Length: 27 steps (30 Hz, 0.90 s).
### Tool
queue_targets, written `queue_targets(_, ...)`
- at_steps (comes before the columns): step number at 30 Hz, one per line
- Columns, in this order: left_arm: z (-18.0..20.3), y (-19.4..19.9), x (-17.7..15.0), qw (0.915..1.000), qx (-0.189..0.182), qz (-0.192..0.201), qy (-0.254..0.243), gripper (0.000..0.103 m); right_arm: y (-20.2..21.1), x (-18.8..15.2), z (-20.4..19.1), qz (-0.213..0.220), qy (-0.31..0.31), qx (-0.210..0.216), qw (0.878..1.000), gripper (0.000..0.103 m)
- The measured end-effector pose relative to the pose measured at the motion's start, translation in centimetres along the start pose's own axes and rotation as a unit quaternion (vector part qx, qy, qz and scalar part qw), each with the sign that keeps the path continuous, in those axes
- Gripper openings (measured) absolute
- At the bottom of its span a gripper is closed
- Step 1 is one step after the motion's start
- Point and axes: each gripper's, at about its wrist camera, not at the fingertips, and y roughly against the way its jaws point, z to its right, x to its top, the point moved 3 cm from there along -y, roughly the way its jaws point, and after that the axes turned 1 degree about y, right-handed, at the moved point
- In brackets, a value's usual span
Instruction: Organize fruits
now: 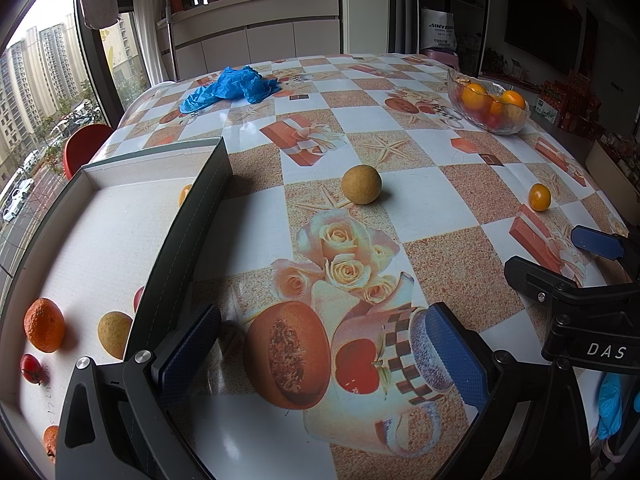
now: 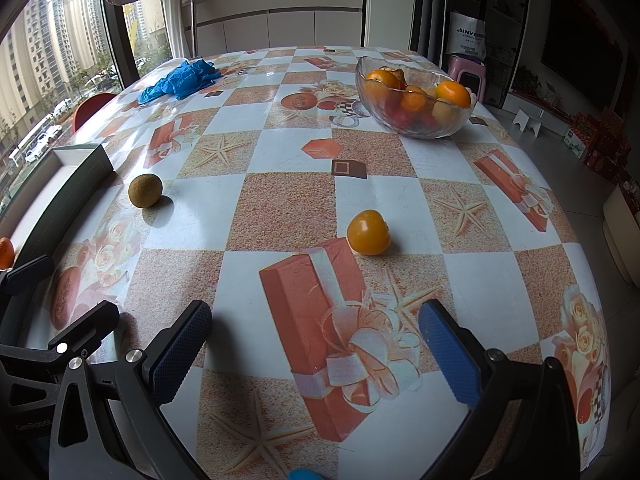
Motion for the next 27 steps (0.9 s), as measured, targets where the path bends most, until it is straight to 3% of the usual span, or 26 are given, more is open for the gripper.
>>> queue_targets(18, 0.0, -0.2, 0.1, 1.0000, -0.005, -0.007, -0.003, 0.103, 0.0, 0.0, 0.1, -0.004, -0.001, -0.001, 1.000, 0.103)
queue_targets(24, 0.1, -1.3, 1.7, 0.9978, -0.014, -0.065, 0.001, 0.103, -0.1, 0.4, 0.3, -0.019, -0.004, -0.006, 1.000, 0.103)
queue_targets(27, 0.5, -1.5, 2.8, 0.9979, -0.003, -0.064, -0.009, 0.103, -0.3, 1.0, 0.7, -0.020, -0.015, -0.010, 1.000, 0.096)
